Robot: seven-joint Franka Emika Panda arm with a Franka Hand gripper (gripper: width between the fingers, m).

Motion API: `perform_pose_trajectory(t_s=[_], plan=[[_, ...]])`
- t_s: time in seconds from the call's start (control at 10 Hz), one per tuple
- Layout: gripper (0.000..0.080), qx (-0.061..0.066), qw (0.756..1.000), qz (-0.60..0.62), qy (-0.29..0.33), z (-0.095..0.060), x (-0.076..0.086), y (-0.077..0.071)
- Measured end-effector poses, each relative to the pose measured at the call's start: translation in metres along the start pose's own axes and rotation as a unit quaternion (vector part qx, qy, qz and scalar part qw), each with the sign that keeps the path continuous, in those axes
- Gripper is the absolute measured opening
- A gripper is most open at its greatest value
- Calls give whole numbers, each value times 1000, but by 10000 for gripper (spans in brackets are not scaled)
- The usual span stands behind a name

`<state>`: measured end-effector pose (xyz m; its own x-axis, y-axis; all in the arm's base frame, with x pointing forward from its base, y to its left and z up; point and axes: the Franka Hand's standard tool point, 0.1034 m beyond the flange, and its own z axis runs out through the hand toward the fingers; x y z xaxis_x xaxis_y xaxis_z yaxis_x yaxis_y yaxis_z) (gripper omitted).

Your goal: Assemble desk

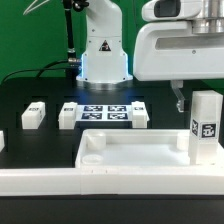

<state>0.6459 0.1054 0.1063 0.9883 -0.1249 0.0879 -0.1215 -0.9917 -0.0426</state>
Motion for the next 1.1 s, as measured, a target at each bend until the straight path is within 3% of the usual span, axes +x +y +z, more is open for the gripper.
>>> perform_pose_trajectory(t_s=[0.1, 0.4, 0.8, 1.1], plan=[[288, 1, 999, 40, 0, 0, 0, 0], [288, -3, 990, 144, 0, 0, 0, 4], [291, -48, 938, 343, 4, -4, 0, 38], [292, -53, 930, 364, 7, -3, 1, 44]])
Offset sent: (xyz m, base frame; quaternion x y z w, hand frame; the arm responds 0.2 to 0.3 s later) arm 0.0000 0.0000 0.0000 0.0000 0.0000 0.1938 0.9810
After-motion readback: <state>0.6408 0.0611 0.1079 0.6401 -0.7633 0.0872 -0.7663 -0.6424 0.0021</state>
